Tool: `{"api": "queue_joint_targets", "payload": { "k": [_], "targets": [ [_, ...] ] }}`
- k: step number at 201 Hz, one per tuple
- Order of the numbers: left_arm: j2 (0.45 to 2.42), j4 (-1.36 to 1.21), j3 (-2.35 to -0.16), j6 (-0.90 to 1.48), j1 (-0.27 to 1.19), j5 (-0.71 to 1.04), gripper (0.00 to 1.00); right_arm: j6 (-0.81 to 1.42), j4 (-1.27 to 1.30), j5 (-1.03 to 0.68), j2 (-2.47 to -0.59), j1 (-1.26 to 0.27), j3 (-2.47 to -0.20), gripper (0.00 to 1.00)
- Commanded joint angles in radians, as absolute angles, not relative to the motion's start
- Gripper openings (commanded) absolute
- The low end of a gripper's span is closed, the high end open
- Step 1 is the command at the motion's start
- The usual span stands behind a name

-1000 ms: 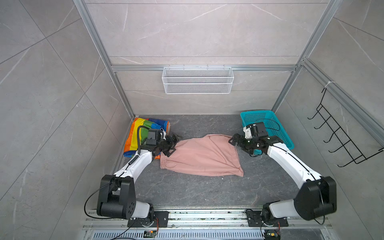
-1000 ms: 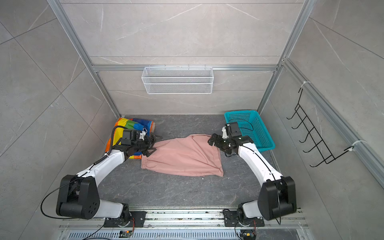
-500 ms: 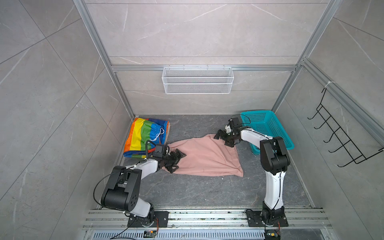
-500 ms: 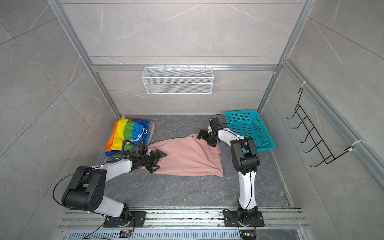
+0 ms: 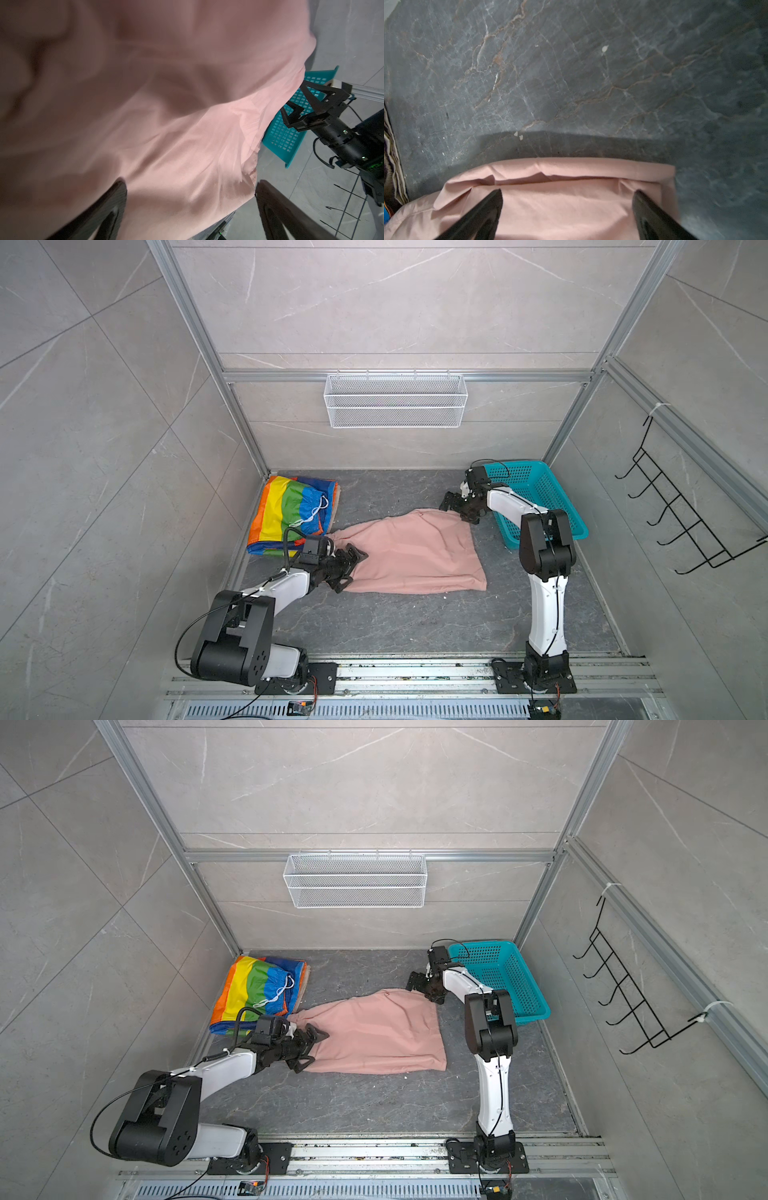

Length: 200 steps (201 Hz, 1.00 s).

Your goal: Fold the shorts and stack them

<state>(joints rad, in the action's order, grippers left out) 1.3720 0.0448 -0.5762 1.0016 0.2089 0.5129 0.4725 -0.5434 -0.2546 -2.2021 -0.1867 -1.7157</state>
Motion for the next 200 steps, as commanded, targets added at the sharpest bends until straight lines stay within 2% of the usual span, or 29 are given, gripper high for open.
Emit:
{"api": "queue_joint_targets", "payload": {
  "k": [1,37,70,114,144,167,200],
  "targets": [
    [1.301,0.220,-0.689,0.906,0.214,0.459,0.99,0.431,-0.616,-0.230,-2.056,-0.202,-1.747,0.99],
    [1.318,0.307,-0.790,0.795,0.220,0.393,0.99,0.436,-0.622,-0.225,-1.845,-0.276,-1.613,0.99],
    [1.412,0.295,-0.808,0.794,0.243,0.406,0.99,0.508,-0.534,-0.266,-1.678,-0.369,-1.324,0.99],
    [1.495,0.262,-0.789,0.829,0.271,0.394,0.99,0.624,-0.399,-0.343,-1.600,-0.426,-1.043,0.99],
    [1.500,0.250,-0.748,0.845,0.284,0.382,0.99,0.633,-0.367,-0.328,-1.587,-0.414,-0.893,0.99],
    [1.499,0.251,-0.718,0.859,0.314,0.366,0.99,0.630,-0.365,-0.339,-1.574,-0.348,-0.811,0.99],
    [1.520,0.215,-0.679,0.939,0.430,0.341,0.99,0.564,-0.438,-0.294,-1.551,-0.237,-0.783,0.99]
  ]
}}
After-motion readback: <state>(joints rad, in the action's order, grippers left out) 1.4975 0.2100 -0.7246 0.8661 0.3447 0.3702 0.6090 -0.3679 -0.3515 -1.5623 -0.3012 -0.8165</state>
